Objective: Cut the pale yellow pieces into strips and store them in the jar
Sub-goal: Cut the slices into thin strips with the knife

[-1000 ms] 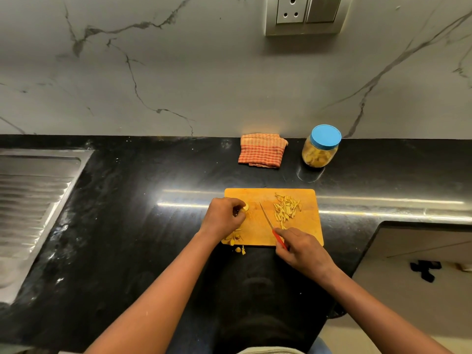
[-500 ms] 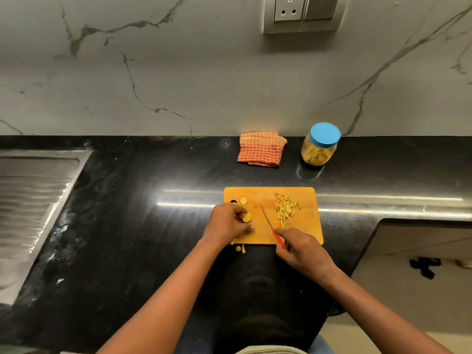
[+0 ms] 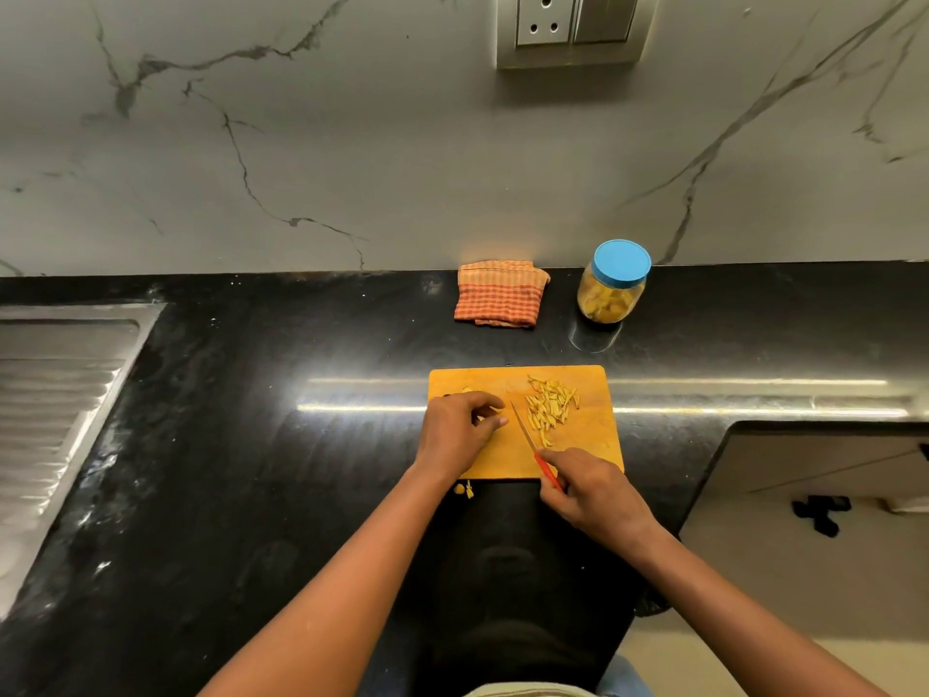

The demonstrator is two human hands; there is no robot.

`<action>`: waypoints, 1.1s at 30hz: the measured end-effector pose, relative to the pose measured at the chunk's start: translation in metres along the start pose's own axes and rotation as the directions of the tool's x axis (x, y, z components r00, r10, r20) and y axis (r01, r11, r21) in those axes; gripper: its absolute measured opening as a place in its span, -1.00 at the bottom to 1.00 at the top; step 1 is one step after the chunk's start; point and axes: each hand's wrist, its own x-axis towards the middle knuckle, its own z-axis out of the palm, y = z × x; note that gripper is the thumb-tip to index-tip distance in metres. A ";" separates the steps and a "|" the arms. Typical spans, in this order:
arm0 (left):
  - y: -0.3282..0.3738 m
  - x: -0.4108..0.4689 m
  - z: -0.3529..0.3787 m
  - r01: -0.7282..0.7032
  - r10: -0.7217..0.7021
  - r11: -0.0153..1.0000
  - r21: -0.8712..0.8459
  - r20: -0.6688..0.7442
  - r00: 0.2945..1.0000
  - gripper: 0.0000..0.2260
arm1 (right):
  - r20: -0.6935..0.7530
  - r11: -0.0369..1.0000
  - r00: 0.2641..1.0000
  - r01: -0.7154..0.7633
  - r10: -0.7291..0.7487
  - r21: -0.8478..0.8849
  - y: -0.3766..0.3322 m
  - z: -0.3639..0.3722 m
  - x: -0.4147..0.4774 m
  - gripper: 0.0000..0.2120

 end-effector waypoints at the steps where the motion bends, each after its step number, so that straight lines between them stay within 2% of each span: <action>1: 0.004 0.002 0.004 -0.013 0.013 0.999 0.032 0.018 1.000 -0.81 | 0.000 1.000 1.000 -0.003 0.003 -0.006 0.001 -0.001 -0.001 -0.61; 6: 0.005 0.009 0.017 -0.031 0.025 0.964 0.265 0.026 0.999 -0.79 | -0.003 1.000 1.000 -0.005 0.005 -0.016 0.002 -0.004 -0.003 -0.61; 10: -0.007 0.009 0.012 -0.150 0.145 0.917 0.371 0.041 0.989 -0.73 | -0.010 1.000 1.000 0.012 -0.012 -0.009 0.002 -0.001 -0.005 -0.62; 14: -0.020 0.008 0.009 -0.248 0.224 0.905 0.346 0.109 0.968 -0.76 | -0.019 1.000 1.000 0.017 -0.017 -0.017 -0.001 0.002 -0.006 -0.64; 17: -0.025 0.007 0.012 -0.280 0.273 0.903 0.326 0.068 0.960 -0.82 | -0.006 0.999 0.999 0.036 -0.037 -0.037 -0.005 0.005 -0.007 -0.64; 22: -0.027 0.005 0.015 -0.288 0.300 0.902 0.322 0.015 0.954 -0.86 | 0.004 0.999 0.999 0.036 -0.036 -0.036 -0.009 0.006 -0.005 -0.65; 33: -0.021 0.002 0.018 -0.266 0.274 0.911 0.315 0.019 0.961 -0.84 | 0.015 0.997 0.999 0.031 -0.030 -0.064 -0.016 0.004 0.001 -0.65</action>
